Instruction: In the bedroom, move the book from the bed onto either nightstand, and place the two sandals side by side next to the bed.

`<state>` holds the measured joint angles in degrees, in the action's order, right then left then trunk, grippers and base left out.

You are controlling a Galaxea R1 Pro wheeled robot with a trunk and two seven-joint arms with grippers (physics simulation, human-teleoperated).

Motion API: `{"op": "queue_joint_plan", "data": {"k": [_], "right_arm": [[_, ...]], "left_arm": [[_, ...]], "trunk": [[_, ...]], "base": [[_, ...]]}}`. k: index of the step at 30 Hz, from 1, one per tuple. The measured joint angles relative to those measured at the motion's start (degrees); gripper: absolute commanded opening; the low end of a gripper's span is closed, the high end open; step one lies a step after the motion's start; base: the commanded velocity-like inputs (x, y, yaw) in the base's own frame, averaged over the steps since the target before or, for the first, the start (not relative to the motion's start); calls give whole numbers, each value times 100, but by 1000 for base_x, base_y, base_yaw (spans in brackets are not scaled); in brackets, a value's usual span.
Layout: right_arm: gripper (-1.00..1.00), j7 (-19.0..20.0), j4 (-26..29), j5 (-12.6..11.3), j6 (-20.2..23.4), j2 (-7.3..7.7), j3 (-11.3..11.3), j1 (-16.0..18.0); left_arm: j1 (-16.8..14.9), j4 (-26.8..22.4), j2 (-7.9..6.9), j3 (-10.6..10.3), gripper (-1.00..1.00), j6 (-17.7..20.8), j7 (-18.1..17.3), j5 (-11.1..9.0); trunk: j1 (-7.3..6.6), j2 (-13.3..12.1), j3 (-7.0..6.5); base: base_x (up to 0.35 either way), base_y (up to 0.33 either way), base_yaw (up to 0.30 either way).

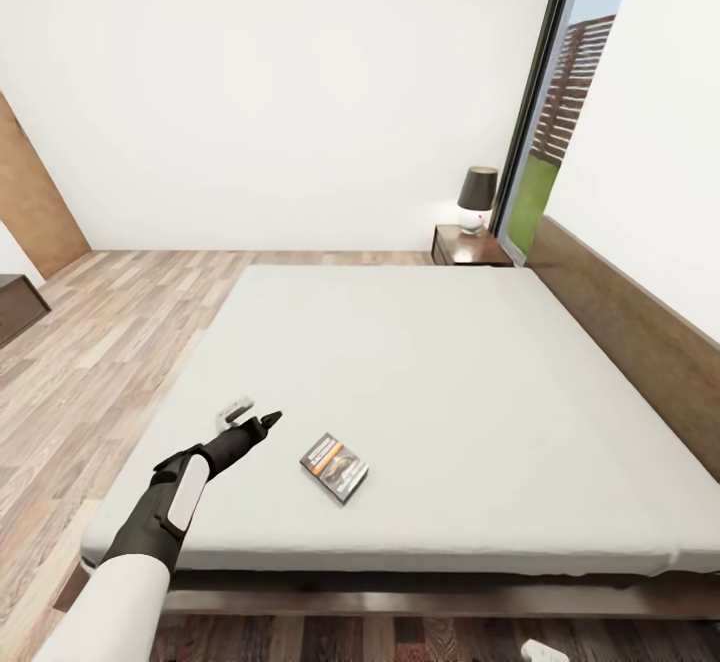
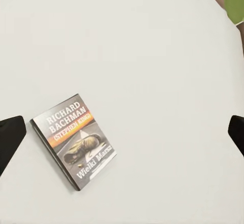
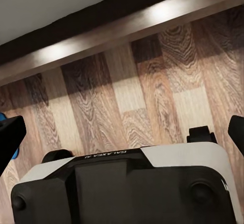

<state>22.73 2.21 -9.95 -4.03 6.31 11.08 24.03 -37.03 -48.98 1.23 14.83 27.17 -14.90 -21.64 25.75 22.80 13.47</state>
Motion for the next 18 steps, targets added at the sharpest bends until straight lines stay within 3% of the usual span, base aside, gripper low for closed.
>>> {"op": "queue_joint_plan", "data": {"k": [18], "right_arm": [[100, -11, 0, 6, -9, 0, 0, 0]], "left_arm": [[0, 7, 18, -21, 100, -8, -5, -3]], "trunk": [[-1, 1, 161]], "base": [[18, 0, 67]]}}
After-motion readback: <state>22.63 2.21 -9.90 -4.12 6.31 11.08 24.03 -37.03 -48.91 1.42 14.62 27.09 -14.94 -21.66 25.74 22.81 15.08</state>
